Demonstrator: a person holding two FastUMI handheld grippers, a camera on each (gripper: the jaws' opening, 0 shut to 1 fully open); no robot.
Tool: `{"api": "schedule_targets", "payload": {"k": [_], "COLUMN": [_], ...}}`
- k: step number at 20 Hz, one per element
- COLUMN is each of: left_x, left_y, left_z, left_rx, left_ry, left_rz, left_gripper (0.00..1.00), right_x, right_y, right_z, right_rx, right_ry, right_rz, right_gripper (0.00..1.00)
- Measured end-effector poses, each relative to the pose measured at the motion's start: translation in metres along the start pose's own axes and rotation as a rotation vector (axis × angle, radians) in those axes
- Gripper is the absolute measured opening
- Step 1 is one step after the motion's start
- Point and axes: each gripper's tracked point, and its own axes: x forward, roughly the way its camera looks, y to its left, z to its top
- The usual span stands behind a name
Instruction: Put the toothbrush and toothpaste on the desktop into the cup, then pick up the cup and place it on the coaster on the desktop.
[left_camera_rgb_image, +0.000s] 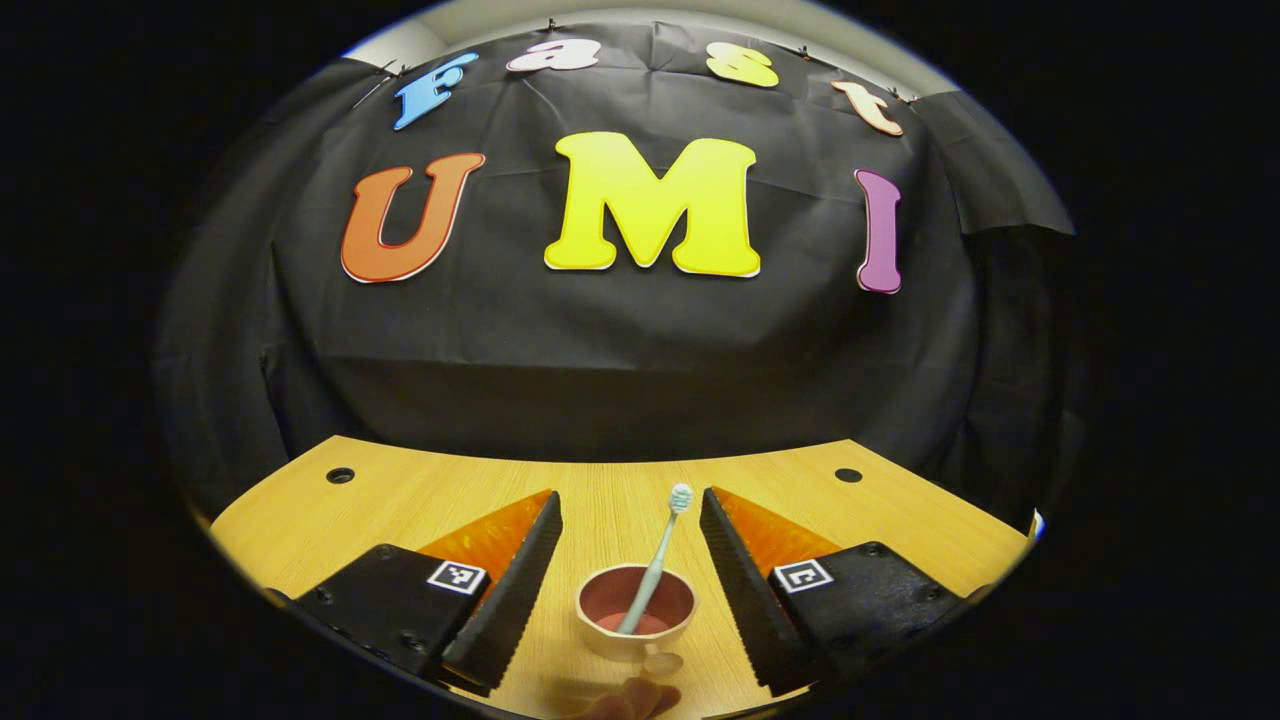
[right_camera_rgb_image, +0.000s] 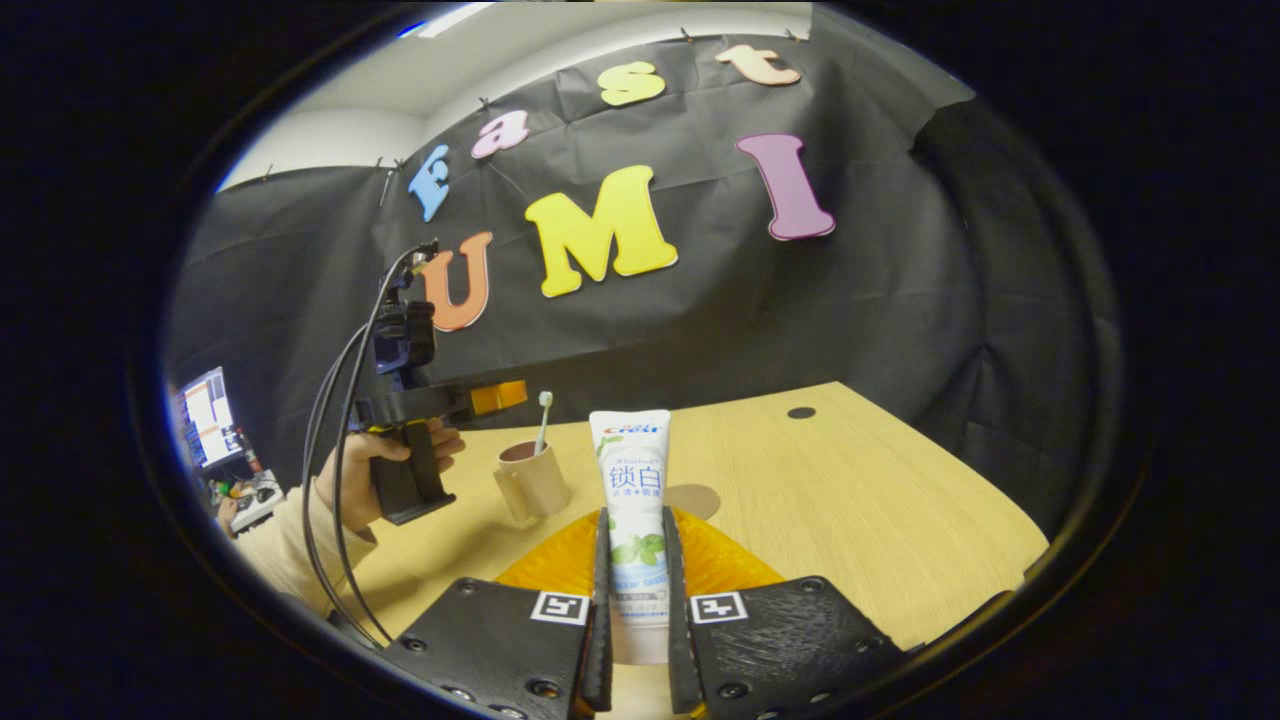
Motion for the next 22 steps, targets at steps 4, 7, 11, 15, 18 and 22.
{"api": "schedule_targets", "payload": {"k": [4, 7, 11, 15, 18, 22], "left_x": [-0.032, -0.059, -0.094, -0.126, -0.144, -0.154], "left_y": [0.012, 0.025, 0.038, 0.041, 0.042, 0.045], "left_z": [-0.006, -0.015, -0.025, -0.043, -0.059, -0.081], "left_rx": [-0.054, -0.051, -0.051, -0.069, -0.089, -0.091], "left_ry": [-0.016, -0.021, -0.037, -0.028, -0.018, 0.022], "left_rz": [0.004, 0.016, 0.028, 0.016, 0.012, 0.012], "left_gripper": [0.95, 0.95, 0.95, 0.95, 0.95, 0.95], "right_x": [0.023, 0.044, 0.074, 0.111, 0.145, 0.192], "right_y": [0.025, 0.048, 0.084, 0.127, 0.154, 0.175], "right_z": [0.024, 0.046, 0.078, 0.106, 0.107, 0.089], "right_rx": [-0.005, -0.002, -0.037, -0.037, -0.012, -0.001], "right_ry": [-0.021, -0.032, -0.077, -0.140, -0.155, -0.122], "right_rz": [0.054, 0.095, 0.127, 0.198, 0.242, 0.249], "right_gripper": [0.22, 0.22, 0.22, 0.22, 0.22, 0.24]}}
